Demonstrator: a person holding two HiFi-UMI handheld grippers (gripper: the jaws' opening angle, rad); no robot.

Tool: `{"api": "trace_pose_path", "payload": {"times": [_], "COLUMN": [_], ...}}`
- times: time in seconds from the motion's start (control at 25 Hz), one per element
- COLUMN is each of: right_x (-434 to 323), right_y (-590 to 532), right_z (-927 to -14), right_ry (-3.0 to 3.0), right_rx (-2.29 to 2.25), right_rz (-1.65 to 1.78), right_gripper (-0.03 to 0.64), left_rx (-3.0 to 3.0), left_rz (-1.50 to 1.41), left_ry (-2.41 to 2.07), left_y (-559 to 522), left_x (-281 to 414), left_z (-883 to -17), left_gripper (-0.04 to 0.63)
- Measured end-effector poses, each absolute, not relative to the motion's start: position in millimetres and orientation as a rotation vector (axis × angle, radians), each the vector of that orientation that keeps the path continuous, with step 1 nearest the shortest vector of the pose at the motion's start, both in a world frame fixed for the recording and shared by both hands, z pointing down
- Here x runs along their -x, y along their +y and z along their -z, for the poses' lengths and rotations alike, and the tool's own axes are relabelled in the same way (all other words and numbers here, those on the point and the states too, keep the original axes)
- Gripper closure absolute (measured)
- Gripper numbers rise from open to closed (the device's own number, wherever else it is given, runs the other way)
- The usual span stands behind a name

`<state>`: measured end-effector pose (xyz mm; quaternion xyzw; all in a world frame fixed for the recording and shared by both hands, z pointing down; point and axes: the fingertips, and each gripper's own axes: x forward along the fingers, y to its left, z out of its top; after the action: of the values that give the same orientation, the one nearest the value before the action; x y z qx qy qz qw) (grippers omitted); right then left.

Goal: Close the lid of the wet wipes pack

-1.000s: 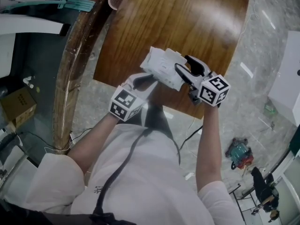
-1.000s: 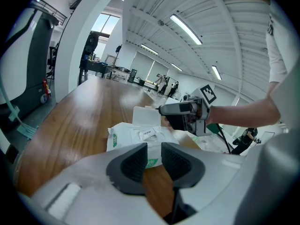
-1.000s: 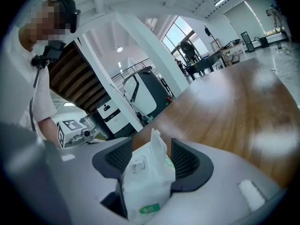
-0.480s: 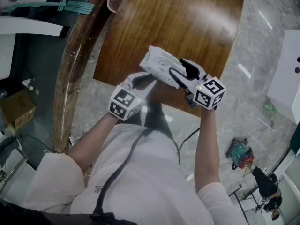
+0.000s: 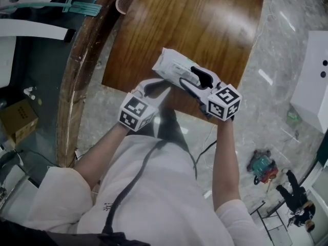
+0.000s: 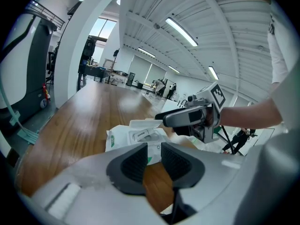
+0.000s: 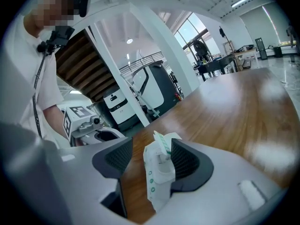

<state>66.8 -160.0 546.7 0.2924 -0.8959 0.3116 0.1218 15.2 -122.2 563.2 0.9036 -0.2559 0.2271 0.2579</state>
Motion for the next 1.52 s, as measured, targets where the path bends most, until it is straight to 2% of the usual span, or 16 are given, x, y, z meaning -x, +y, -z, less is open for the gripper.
{"api": "trace_pose_path", "payload": {"times": [0.88,1.52], "right_x": [-31.1,-17.2], "right_y": [-135.3,-129.5], "right_z": [-579.7,-593.7], "right_ry": [-2.376,-2.259], "right_rx": [-0.640,-0.600], "right_rz": [-0.631,-0.552], "right_gripper": [0.364,0.364], "left_rx": [-2.461,-2.463], "left_rz": [-0.595,-0.586], "left_ry": [-0.706,-0.710], "left_y": [-122.5,-128.3], "left_x": [-4.9,3.0], "left_z": [-558.5,-553.9], "left_gripper": [0.499,0.508]}}
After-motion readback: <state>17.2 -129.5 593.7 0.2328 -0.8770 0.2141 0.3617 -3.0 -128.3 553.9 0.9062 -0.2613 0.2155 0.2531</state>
